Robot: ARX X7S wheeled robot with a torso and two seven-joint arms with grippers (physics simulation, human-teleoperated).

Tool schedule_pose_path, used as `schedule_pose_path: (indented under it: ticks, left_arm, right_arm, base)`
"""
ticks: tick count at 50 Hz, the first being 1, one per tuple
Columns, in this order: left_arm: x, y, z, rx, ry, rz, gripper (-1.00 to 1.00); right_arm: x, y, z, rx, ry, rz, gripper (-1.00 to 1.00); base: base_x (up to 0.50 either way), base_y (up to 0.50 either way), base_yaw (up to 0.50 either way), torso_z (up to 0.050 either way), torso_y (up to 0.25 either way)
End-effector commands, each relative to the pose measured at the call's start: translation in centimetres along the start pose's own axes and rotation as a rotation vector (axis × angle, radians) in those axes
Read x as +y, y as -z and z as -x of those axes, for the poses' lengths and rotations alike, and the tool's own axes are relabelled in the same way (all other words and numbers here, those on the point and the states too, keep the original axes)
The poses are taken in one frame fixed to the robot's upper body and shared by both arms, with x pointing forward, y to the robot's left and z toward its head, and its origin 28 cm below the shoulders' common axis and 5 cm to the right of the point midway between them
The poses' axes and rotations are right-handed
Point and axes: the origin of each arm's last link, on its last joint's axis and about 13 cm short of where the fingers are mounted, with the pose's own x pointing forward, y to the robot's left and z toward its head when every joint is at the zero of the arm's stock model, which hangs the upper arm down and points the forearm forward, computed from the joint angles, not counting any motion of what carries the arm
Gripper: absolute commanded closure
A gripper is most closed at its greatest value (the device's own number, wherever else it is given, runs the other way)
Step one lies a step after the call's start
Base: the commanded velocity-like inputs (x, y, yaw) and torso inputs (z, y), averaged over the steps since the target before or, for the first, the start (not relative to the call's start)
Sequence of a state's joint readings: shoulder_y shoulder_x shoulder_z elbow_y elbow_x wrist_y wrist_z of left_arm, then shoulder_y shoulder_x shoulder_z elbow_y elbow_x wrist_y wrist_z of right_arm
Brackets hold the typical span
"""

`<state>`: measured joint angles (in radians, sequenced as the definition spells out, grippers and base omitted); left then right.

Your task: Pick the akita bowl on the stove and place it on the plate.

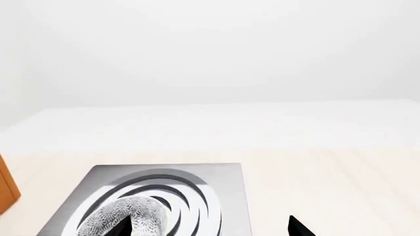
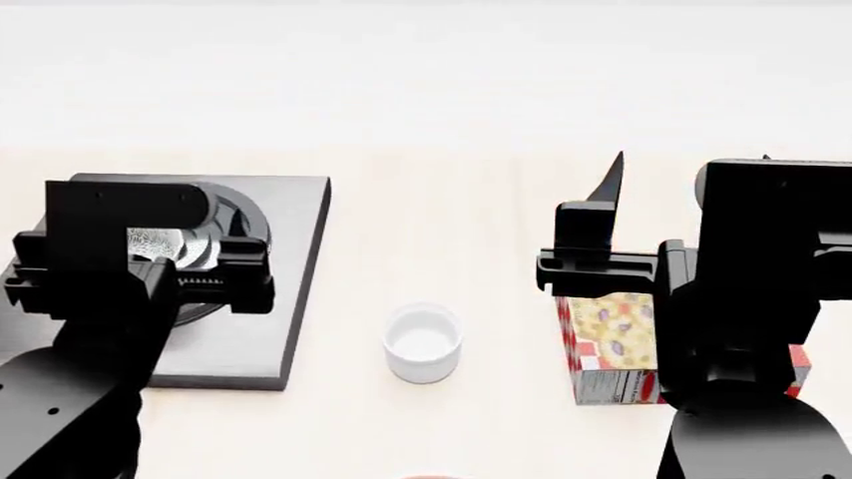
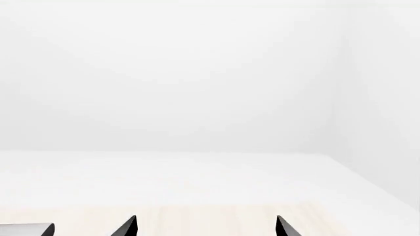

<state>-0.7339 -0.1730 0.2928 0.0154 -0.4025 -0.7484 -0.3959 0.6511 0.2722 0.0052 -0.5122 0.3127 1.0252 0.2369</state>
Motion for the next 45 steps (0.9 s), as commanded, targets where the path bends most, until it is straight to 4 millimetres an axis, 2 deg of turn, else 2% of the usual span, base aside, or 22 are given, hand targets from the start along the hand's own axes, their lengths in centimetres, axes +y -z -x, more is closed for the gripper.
schedule_pose_path:
  ticks: [1, 3, 15, 20, 28, 32, 33, 35, 45]
  left_arm:
    - [0.3, -0.7, -0.2, -0.009, -0.01, 0.003, -1.0]
    - [0.4, -1.4, -0.4, -0.015, -0.015, 0.006, -1.0]
    - [2.3, -11.1, -3.0, -0.081, -0.048, -0.009, -1.0]
    - [2.6, -13.3, -3.9, -0.067, -0.045, 0.008, -1.0]
    - [2.9, -14.8, -5.8, -0.016, -0.099, 0.02, -1.0]
    - [2.8, -14.6, -6.3, 0.009, -0.097, -0.005, -1.0]
    - [3.0, -14.1, -6.7, 0.064, -0.123, -0.028, -1.0]
    - [3.1, -13.7, -7.1, 0.057, -0.138, -0.075, -1.0]
    - [3.4, -13.9, -7.9, 0.076, -0.145, -0.081, -1.0]
  right_arm:
    - [0.0, -0.1, 0.1, -0.002, 0.003, 0.0, -1.0]
    - [0.0, -0.1, 0.1, -0.003, 0.004, -0.001, -1.0]
    - [0.0, -0.1, 0.2, -0.006, 0.001, 0.002, -1.0]
    - [0.0, -0.2, 0.2, -0.006, 0.007, 0.003, -1.0]
    - [0.0, -0.1, 0.1, -0.002, 0.004, 0.004, -1.0]
    - [-0.1, -0.1, 0.1, 0.0, 0.008, -0.004, -1.0]
    - [0.0, -0.1, 0.1, -0.002, 0.002, 0.001, -1.0]
    - [0.0, -0.1, 0.1, -0.004, -0.001, 0.005, -1.0]
    - [0.0, -0.1, 0.1, -0.005, -0.006, 0.002, -1.0]
  base:
    - [0.0, 0.0, 0.0, 0.0, 0.0]
    - [0.0, 0.0, 0.0, 0.0, 0.0]
    - [0.0, 0.0, 0.0, 0.0, 0.001]
    - [0.0, 0.0, 0.0, 0.0, 0.0]
    - [0.0, 0.0, 0.0, 0.0, 0.0]
    - [0.0, 0.0, 0.0, 0.0, 0.0]
    - [0.0, 0.0, 0.0, 0.0, 0.0]
    - [0.0, 0.0, 0.0, 0.0, 0.0]
    - [0.0, 0.0, 0.0, 0.0, 0.0]
